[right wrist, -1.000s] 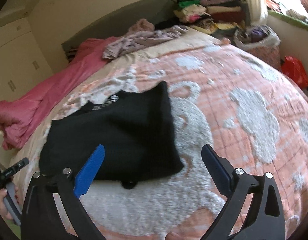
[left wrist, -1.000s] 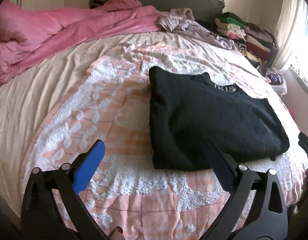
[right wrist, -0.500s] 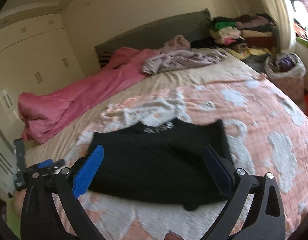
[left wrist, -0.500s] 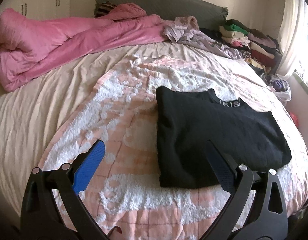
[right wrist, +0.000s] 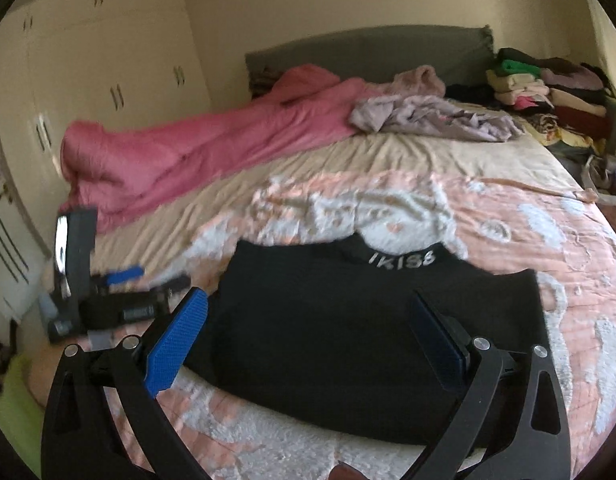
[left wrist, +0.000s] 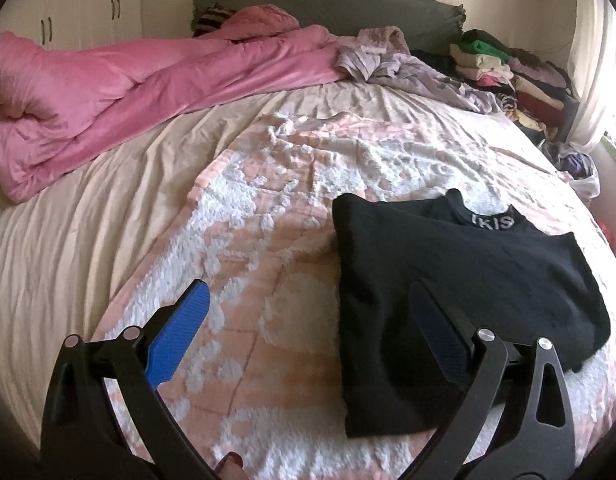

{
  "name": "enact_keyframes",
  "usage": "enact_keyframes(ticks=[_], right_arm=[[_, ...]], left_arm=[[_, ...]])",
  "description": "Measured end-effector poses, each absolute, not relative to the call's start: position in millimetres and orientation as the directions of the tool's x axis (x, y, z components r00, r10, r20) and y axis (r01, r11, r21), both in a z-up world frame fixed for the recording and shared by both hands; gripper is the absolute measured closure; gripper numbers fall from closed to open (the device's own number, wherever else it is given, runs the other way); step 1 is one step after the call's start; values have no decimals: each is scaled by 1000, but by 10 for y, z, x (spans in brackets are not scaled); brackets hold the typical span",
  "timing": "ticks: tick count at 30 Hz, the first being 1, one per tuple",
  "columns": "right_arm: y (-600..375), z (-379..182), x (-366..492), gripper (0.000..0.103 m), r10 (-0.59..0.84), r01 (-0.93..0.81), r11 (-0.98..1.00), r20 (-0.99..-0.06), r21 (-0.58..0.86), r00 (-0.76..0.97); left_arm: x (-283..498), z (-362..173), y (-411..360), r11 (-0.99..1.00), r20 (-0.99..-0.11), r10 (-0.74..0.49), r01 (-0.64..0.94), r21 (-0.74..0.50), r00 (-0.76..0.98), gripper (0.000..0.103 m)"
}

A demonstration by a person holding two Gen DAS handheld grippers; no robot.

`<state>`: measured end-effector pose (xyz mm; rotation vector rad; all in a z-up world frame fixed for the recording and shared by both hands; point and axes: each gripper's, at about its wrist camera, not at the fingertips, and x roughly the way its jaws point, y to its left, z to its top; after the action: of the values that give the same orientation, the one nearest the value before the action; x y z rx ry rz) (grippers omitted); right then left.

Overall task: Fold small clothes
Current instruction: 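Open both tools and withdraw them from the folded sweatshirt, then move the left tool to the sweatshirt's folded edge and close on it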

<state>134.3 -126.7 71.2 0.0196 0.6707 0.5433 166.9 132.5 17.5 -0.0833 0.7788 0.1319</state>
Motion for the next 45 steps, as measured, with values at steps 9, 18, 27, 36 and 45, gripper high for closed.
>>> enact_keyframes(ticks=[9,18,27,36,45], right_arm=[[-773,84,1292,5,439,-548,834,-688,72,578],[-360,-345,1107,4,388,-658,748,-744,-91,544],[-20,-586,1087,5,280,-659,690,-729,-299,624],[122,-612,1193,5,237,-624,667,-678,-408,696],[56,-526,1181,47,281,-623,671,-640,-402,716]], left_arm=[[1969,57,1394,988,-723,99,-157,-14,684,10],[2170,-54,1414,988,-740,97,-157,-12,665,10],[2428,-172,1426,990,-775,72,-136,-19,628,10],[2537,-287,1380,991,-798,34,-124,-52,602,10],[2565,-342,1351,987,-809,-14,-122,-105,588,10]])
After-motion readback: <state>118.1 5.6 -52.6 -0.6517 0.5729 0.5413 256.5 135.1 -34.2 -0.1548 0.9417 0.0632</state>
